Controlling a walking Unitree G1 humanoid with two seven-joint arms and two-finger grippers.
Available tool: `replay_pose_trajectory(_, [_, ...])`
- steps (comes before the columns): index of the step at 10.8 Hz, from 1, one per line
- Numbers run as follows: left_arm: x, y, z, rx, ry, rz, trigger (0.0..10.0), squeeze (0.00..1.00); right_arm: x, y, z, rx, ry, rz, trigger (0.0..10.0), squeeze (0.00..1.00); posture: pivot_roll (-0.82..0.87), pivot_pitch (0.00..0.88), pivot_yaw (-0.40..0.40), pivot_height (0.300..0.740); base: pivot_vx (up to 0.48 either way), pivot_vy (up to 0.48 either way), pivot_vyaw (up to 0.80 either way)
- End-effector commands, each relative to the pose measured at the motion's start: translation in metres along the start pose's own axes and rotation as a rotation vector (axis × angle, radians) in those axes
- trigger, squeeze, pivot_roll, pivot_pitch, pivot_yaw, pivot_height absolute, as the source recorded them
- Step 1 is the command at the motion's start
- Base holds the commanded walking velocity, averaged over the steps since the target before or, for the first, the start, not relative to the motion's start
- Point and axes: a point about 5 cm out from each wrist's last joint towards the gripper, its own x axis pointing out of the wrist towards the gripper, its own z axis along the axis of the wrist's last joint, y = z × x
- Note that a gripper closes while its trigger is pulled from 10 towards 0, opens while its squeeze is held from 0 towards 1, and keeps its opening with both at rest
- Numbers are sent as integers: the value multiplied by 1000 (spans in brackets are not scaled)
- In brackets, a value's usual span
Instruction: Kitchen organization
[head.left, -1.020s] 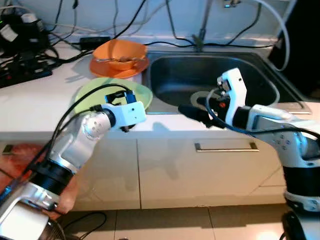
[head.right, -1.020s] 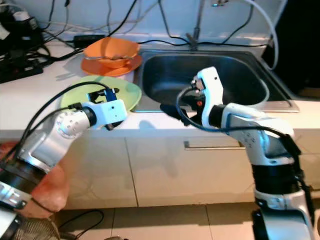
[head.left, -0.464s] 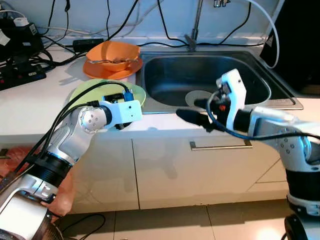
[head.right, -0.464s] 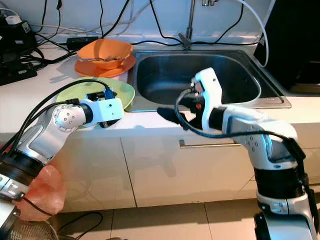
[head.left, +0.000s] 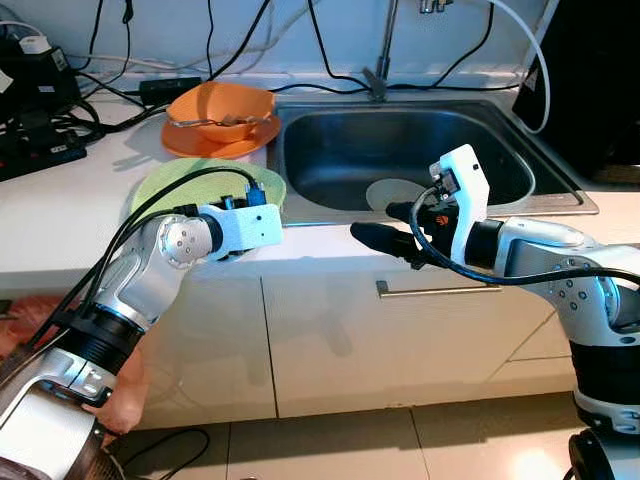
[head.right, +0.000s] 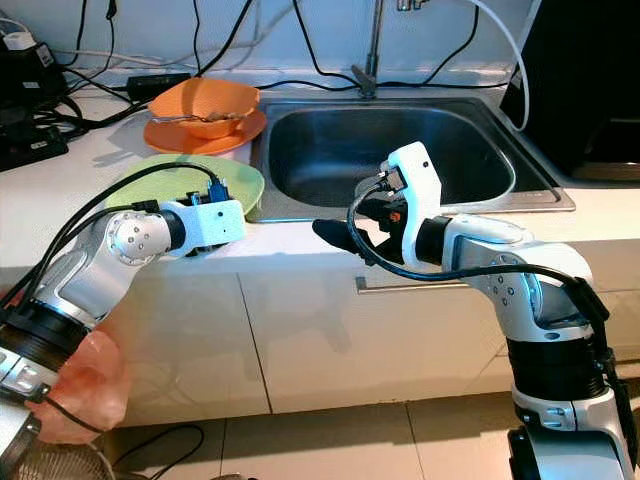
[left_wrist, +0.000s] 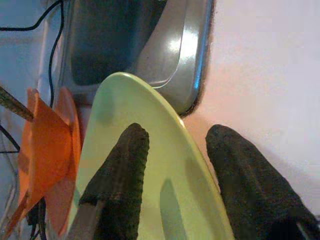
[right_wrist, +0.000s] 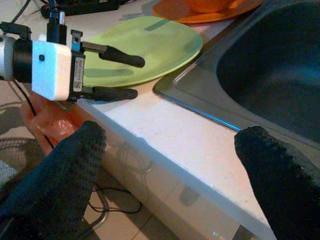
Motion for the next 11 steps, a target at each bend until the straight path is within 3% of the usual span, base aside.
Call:
replay_pose_trajectory(1, [7,-31,-25,-24,117,-143,0,0,-1,2,1,-3,0,11,10000,0,1,60,-13,740,0,0,0])
replay_pose_trajectory(9, [10,-26,-16,-45,56,-72,0,0,0,-3,0,10,-4,-10,10000,0,-1,45,-24,740,0,0,0])
replay_pose_trajectory(11, [10,-19,-9,-39,13,-12,0,0,1,-5,-1,14,-2,-16,10000,0,-1,44,-24,740,0,0,0])
